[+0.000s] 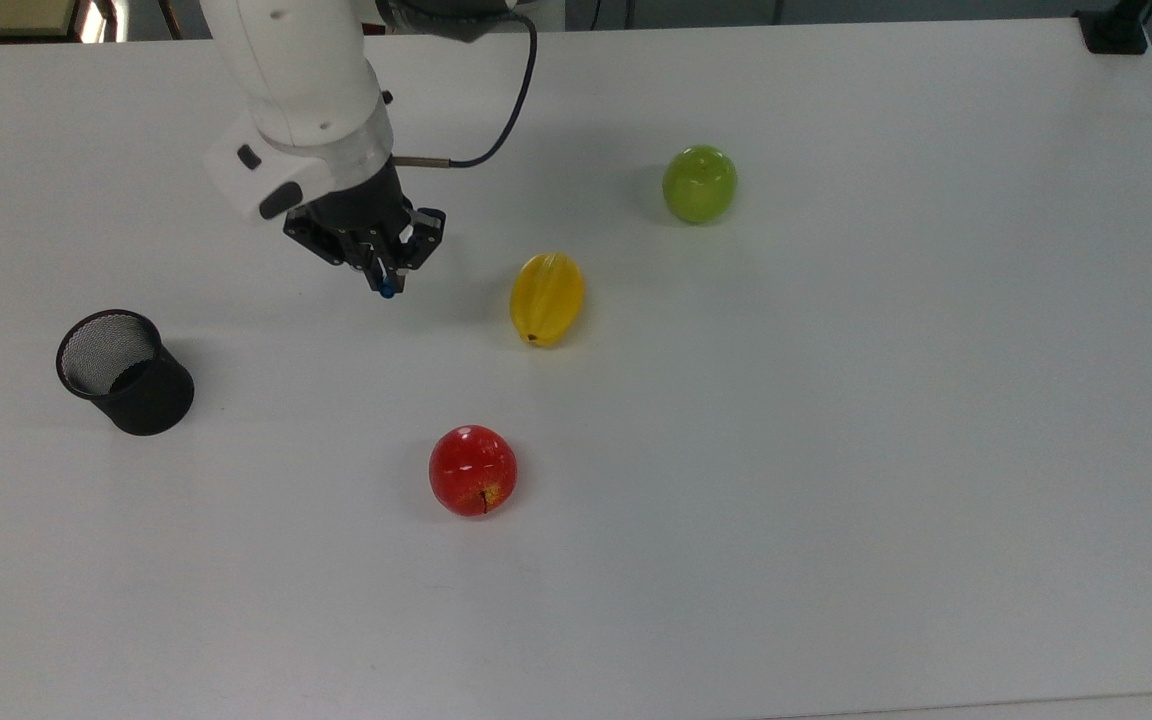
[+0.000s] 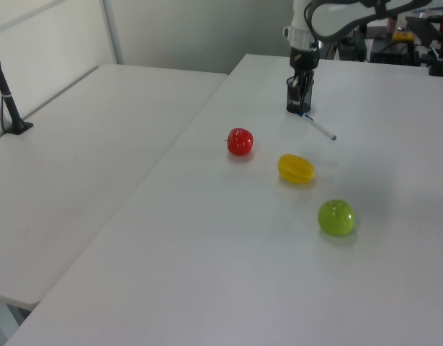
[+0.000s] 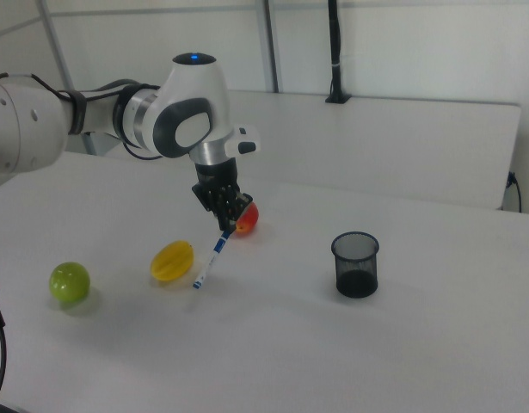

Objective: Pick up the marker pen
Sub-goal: 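Carry the marker beside the yellow star fruit and lower it, then release the marker on the table and raise the gripper away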

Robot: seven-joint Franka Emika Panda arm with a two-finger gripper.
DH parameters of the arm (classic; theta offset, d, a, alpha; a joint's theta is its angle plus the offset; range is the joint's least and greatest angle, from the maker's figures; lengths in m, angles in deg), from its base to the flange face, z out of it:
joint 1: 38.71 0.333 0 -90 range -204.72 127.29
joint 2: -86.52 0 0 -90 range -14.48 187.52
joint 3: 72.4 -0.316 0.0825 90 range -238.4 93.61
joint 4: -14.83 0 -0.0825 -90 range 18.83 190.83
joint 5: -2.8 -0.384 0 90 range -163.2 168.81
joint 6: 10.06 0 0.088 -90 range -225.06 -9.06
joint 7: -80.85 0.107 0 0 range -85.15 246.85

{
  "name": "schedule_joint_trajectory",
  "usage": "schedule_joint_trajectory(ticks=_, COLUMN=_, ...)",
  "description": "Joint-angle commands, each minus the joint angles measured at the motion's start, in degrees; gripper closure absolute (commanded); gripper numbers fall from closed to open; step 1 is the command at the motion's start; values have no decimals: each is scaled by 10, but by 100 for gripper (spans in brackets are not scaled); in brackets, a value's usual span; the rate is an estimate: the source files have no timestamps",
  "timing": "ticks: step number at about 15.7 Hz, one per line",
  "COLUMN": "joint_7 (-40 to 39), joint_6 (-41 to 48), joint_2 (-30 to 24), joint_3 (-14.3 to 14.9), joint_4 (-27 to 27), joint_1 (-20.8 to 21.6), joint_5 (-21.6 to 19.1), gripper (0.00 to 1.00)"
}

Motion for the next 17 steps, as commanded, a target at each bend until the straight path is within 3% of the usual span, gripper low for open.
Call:
schedule_joint_trajectory(ticks=1, joint_7=-24, joint_6=15, joint_2=24, joint_3=-9, joint_4=11, joint_1=8, joint_5=8, gripper=98)
schedule_joint_trajectory(ticks=7, joint_7=-20, joint_6=22, joint_2=64, joint_3=-39, joint_4=19, joint_1=8, joint_5=46, gripper=96)
schedule_joint_trajectory(ticks=14, joint_7=-20, joint_6=20, joint_2=71, joint_3=-42, joint_4=19, joint_1=7, joint_5=52, gripper=75)
schedule_joint_trajectory(ticks=15, joint_7=-20, joint_6=20, joint_2=70, joint_3=-42, joint_4=19, joint_1=7, joint_5=52, gripper=70)
schedule_joint_trajectory(ticks=16, joint_7=-20, joint_6=20, joint_2=67, joint_3=-42, joint_4=18, joint_1=7, joint_5=53, gripper=58)
schedule_joint_trajectory(ticks=17, joint_7=-20, joint_6=20, joint_2=65, joint_3=-42, joint_4=17, joint_1=7, joint_5=53, gripper=39)
